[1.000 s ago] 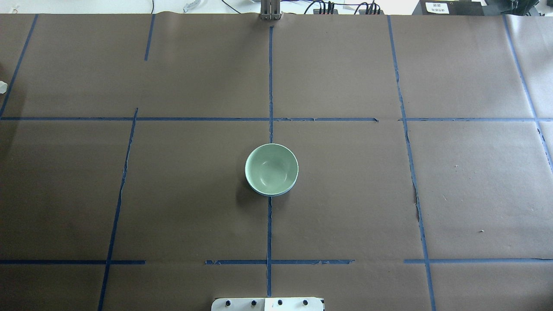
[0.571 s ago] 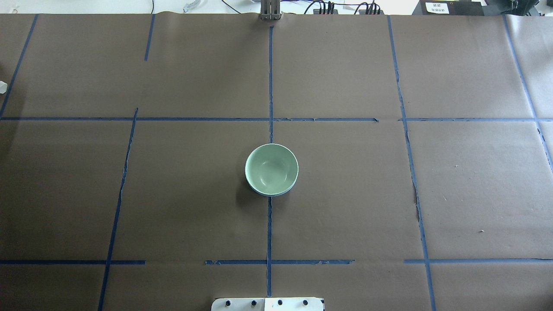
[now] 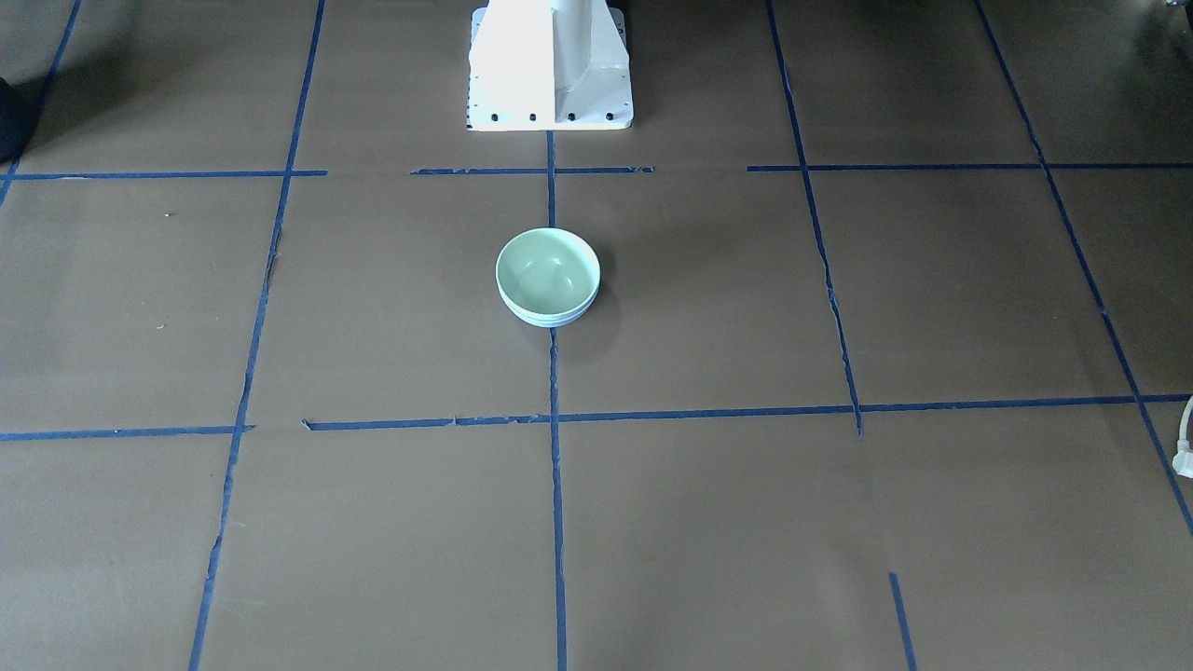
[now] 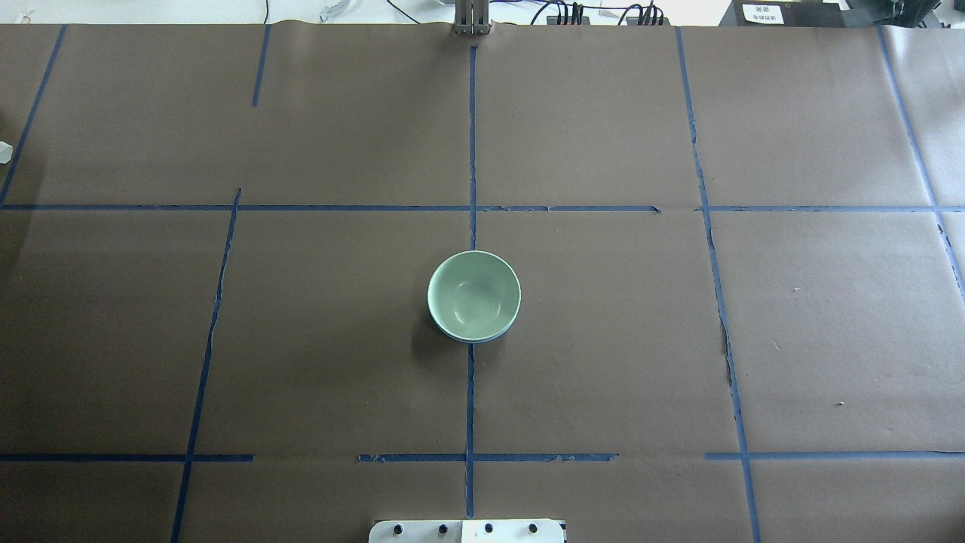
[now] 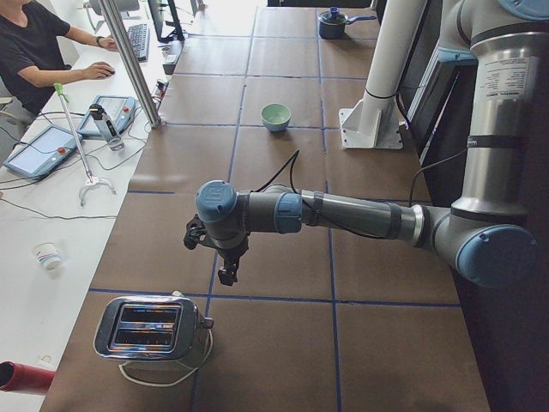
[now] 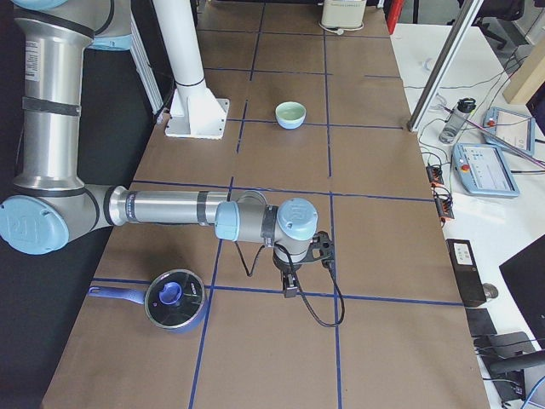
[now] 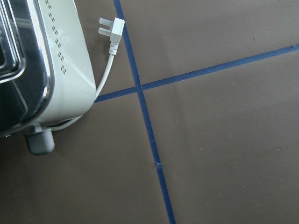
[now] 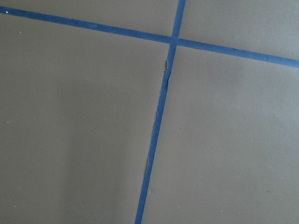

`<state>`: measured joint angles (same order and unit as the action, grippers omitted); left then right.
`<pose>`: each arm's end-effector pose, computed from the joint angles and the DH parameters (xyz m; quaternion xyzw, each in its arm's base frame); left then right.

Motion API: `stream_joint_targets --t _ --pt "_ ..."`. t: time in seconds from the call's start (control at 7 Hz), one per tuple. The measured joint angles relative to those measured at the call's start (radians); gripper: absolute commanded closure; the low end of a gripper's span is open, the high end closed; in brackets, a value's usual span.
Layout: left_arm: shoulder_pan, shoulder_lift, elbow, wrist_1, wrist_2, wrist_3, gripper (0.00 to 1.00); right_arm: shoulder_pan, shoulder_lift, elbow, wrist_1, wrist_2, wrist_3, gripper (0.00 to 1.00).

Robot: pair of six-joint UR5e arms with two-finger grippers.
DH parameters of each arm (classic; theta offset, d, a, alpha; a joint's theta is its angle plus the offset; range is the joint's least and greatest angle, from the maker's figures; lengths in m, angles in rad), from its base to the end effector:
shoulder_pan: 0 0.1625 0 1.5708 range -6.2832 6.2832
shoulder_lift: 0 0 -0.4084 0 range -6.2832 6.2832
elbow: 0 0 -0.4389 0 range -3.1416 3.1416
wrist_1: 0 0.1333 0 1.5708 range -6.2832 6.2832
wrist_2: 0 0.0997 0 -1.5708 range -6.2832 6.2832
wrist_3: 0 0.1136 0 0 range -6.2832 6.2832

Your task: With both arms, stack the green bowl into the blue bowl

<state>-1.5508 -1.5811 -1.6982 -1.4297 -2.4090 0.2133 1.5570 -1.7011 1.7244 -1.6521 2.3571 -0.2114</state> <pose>-0.0381 -0.5393 0.5869 0.0377 0.4052 0.1056 0.9073 0.0463 -0.4813 0.6431 0.0111 -0.3837 -0.0927 0.9187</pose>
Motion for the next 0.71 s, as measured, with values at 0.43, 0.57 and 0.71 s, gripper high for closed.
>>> stream_joint_targets --t 0.43,0.57,0.71 --pt "0.0 0.004 -0.002 0.0 0.003 0.001 0.0 0.0 0.0 -0.001 0.001 0.021 0.015 0.0" --pt "0.0 0.009 -0.002 0.0 0.004 0.001 0.0 0.0 0.0 0.0 0.001 0.026 0.018 0.0" --pt "0.0 0.013 -0.002 -0.005 0.006 0.001 0.0 0.0 0.0 0.0 0.002 0.028 0.019 0.0"
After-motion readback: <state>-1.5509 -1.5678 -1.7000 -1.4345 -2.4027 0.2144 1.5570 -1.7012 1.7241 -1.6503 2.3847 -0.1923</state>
